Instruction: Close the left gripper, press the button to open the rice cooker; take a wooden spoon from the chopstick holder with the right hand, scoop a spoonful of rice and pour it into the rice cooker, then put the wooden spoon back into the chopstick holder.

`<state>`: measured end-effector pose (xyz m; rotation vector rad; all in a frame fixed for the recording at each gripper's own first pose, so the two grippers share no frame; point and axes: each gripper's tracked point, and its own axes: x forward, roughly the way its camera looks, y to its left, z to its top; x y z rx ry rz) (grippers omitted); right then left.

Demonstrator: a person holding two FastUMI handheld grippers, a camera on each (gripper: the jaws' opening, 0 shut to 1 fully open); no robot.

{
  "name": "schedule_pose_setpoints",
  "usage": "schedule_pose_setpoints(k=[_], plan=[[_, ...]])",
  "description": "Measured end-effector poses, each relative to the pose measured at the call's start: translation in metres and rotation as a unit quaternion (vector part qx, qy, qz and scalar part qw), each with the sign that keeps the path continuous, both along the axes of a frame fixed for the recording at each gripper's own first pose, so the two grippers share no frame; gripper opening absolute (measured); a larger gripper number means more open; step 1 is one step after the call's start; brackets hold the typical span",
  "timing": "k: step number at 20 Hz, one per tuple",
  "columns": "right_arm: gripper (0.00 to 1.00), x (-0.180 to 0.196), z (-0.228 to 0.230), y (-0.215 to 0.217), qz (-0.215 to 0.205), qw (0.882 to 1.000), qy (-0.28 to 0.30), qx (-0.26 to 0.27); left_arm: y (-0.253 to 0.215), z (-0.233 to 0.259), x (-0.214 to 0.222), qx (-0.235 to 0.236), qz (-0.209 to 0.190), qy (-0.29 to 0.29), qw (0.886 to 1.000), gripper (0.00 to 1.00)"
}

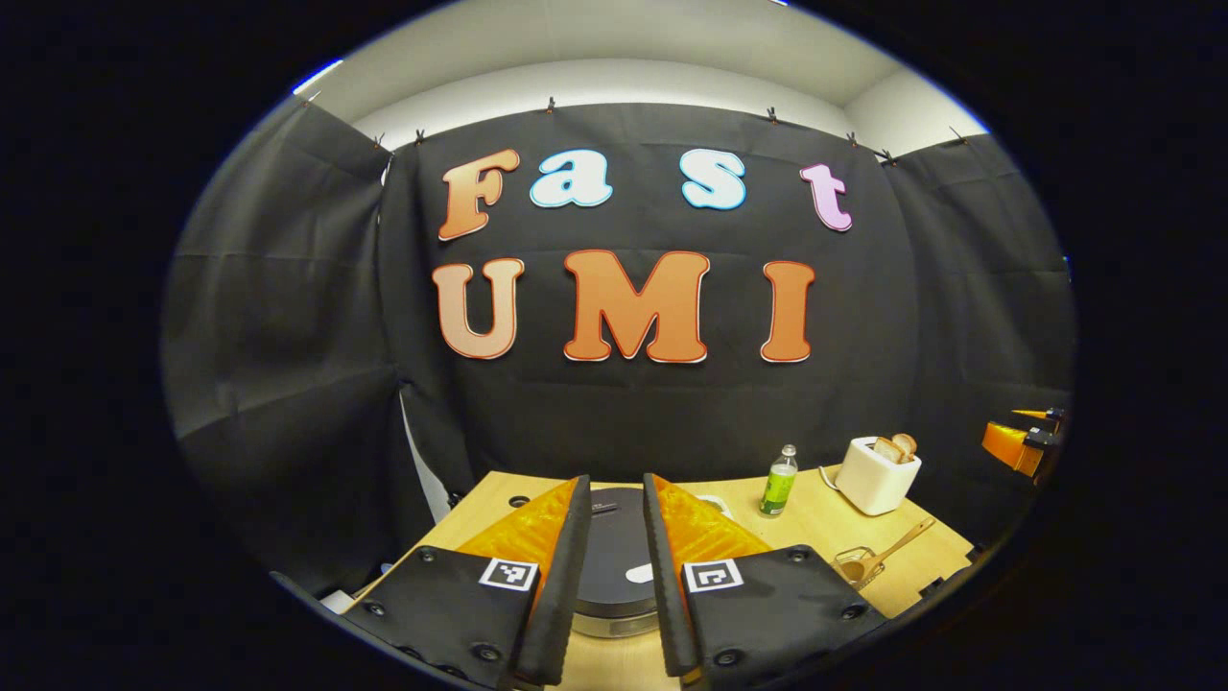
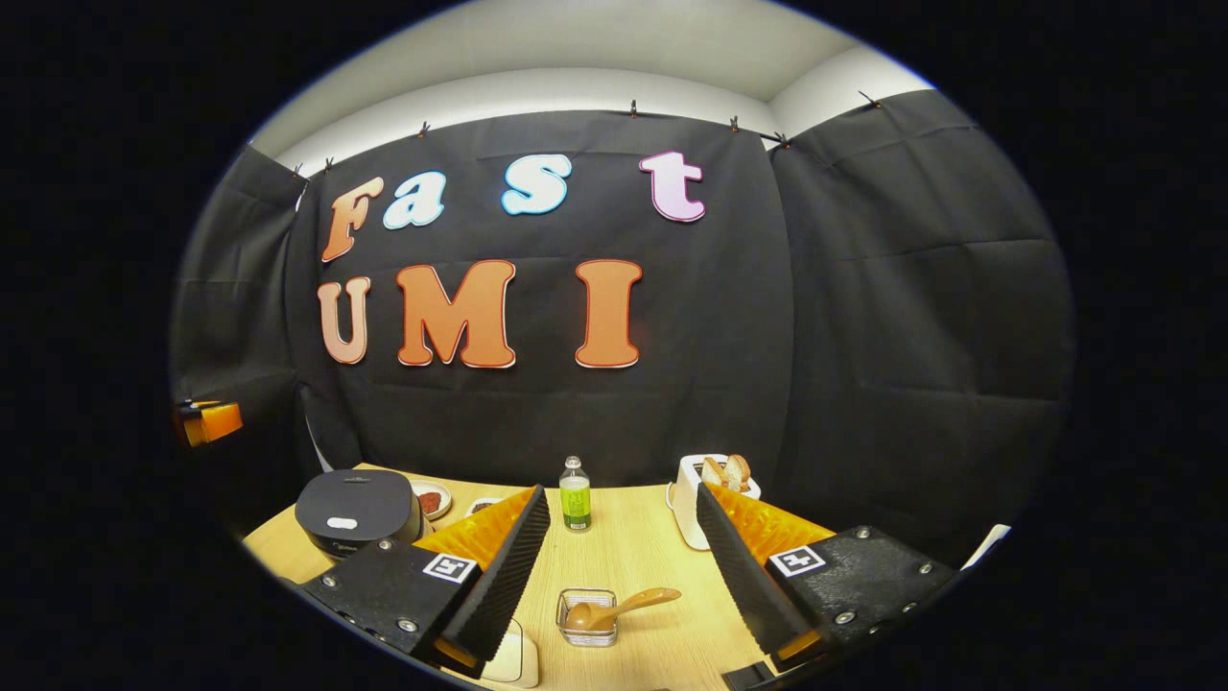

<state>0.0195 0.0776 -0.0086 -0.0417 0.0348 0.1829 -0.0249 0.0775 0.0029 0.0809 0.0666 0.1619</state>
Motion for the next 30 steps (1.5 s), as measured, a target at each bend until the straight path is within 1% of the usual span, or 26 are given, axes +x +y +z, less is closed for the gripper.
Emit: schedule_pose_setpoints(k=[1,3,4,5,6,7,8,9,10,11,12,15,16,17,18,19,20,21,23,24,25,26,27,28,29,30], plan=[[1.0,-0.001,0.0,0.0,0.0,1.0,0.001,0.001,0.006,-0.004,-0.003,0.005,0.004,0.002,1.0,0.1],[1.0,-0.001,0.001,-0.002,-0.003,1.0,0.0,0.004,-0.003,-0.007,-0.002,-0.014,-0.005,-0.005,1.0,0.0],[0.95,-0.002,0.002,-0.004,-0.005,1.0,-0.001,0.004,-0.008,-0.003,-0.003,-0.027,-0.015,-0.005,1.0,0.0],[0.95,-0.002,0.002,-0.006,-0.008,1.0,-0.002,0.003,-0.006,-0.004,0.001,-0.035,-0.017,-0.002,0.999,0.09],[1.0,-0.002,0.001,-0.008,-0.01,1.0,-0.002,0.003,-0.006,-0.008,0.004,-0.039,-0.021,0.003,0.999,0.04],[0.95,-0.004,0.002,-0.009,-0.012,1.0,-0.001,0.003,-0.007,-0.012,0.006,-0.042,-0.025,0.01,0.999,0.04],[1.0,-0.004,0.001,-0.011,-0.014,1.0,-0.001,0.003,-0.01,-0.017,0.011,-0.047,-0.032,0.02,0.998,0.04],[1.0,-0.004,0.0,-0.013,-0.016,1.0,0.0,0.003,-0.013,-0.024,0.015,-0.052,-0.038,0.031,0.997,0.0],[1.0,-0.004,0.0,-0.014,-0.017,1.0,0.001,0.003,-0.018,-0.033,0.021,-0.057,-0.044,0.044,0.996,0.04],[0.95,-0.005,-0.002,-0.015,-0.018,1.0,0.003,0.003,-0.018,-0.042,0.026,-0.058,-0.048,0.057,0.995,0.04],[1.0,-0.006,-0.003,-0.016,-0.019,1.0,0.004,0.004,-0.02,-0.05,0.031,-0.057,-0.052,0.069,0.995,0.04],[1.0,-0.007,-0.008,-0.02,-0.023,1.0,0.01,0.005,-0.03,-0.075,0.049,-0.067,-0.064,0.099,0.991,0.04],[0.95,-0.007,-0.01,-0.022,-0.025,1.0,0.013,0.005,-0.034,-0.083,0.056,-0.065,-0.069,0.108,0.99,0.04],[0.95,-0.009,-0.011,-0.024,-0.027,1.0,0.016,0.005,-0.036,-0.092,0.061,-0.056,-0.073,0.116,0.989,0.04],[1.0,-0.009,-0.012,-0.026,-0.029,0.999,0.017,0.007,-0.037,-0.102,0.067,-0.047,-0.074,0.125,0.988,0.04],[0.95,-0.009,-0.013,-0.028,-0.031,0.999,0.019,0.007,-0.038,-0.111,0.072,-0.044,-0.078,0.133,0.987,0.04],[1.0,-0.009,-0.014,-0.03,-0.034,0.999,0.02,0.008,-0.04,-0.12,0.078,-0.046,-0.082,0.143,0.985,0.04],[1.0,-0.009,-0.015,-0.032,-0.037,0.999,0.021,0.007,-0.043,-0.13,0.083,-0.052,-0.086,0.153,0.983,0.04],[1.0,-0.01,-0.016,-0.038,-0.044,0.999,0.023,0.006,-0.043,-0.147,0.089,-0.053,-0.088,0.175,0.979,0.04],[0.95,-0.01,-0.016,-0.041,-0.048,0.999,0.023,0.006,-0.042,-0.155,0.091,-0.051,-0.088,0.183,0.978,0.04],[1.0,-0.01,-0.018,-0.045,-0.052,0.998,0.024,0.007,-0.039,-0.163,0.093,-0.05,-0.086,0.19,0.977,0.04],[1.0,-0.01,-0.02,-0.047,-0.056,0.998,0.027,0.008,-0.037,-0.171,0.094,-0.05,-0.085,0.198,0.975,0.04],[0.95,-0.01,-0.023,-0.048,-0.058,0.998,0.031,0.009,-0.035,-0.18,0.093,-0.052,-0.082,0.208,0.973,0.04],[1.0,-0.01,-0.025,-0.05,-0.06,0.998,0.035,0.01,-0.034,-0.188,0.092,-0.057,-0.081,0.217,0.971,0.04],[1.0,-0.01,-0.027,-0.051,-0.062,0.997,0.037,0.011,-0.035,-0.197,0.091,-0.066,-0.079,0.228,0.968,0.04],[1.0,-0.009,-0.028,-0.053,-0.065,0.997,0.039,0.011,-0.035,-0.195,0.089,-0.07,-0.078,0.222,0.969,0.04]])
